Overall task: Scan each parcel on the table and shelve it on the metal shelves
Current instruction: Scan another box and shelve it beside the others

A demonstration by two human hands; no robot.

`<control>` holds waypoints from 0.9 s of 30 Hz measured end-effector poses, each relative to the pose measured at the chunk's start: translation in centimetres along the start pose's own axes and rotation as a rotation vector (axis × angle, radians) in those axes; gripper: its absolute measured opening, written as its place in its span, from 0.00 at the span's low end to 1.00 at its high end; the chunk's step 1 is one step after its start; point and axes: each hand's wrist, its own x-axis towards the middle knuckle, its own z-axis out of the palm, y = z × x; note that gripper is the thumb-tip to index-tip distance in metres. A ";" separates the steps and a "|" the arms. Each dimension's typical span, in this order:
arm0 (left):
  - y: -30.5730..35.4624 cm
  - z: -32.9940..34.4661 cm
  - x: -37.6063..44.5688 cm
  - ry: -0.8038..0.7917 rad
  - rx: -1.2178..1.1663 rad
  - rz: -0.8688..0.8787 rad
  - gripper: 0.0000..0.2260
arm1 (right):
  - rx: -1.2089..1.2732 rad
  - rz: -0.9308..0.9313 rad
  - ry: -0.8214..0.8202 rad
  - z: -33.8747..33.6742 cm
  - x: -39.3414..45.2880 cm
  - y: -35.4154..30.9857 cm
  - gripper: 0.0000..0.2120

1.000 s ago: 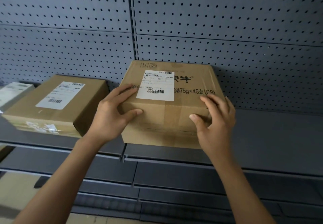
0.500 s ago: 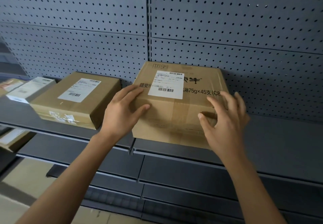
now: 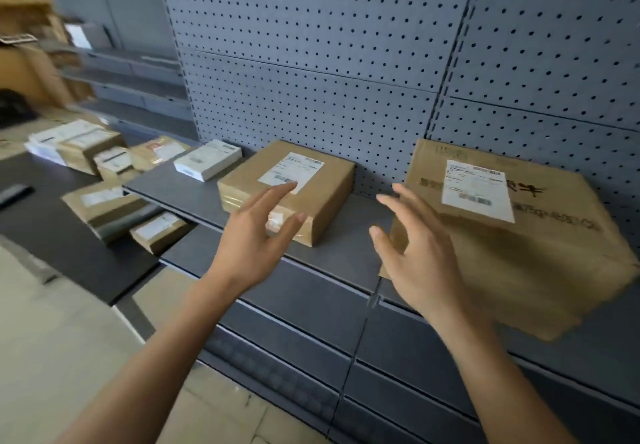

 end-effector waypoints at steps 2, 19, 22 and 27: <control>-2.6 -3.5 -1.4 0.020 0.015 -0.058 0.22 | 0.035 -0.029 -0.061 3.5 0.3 -3.0 0.20; -19.6 -27.3 -14.4 0.283 0.108 -0.450 0.22 | 0.327 -0.259 -0.442 26.2 1.2 -28.0 0.24; -21.8 -29.6 -15.6 0.332 0.144 -0.511 0.23 | 0.354 -0.276 -0.494 29.2 2.1 -30.4 0.24; -26.0 -32.1 -15.5 0.352 0.206 -0.574 0.21 | 0.429 -0.300 -0.548 34.6 4.5 -33.2 0.23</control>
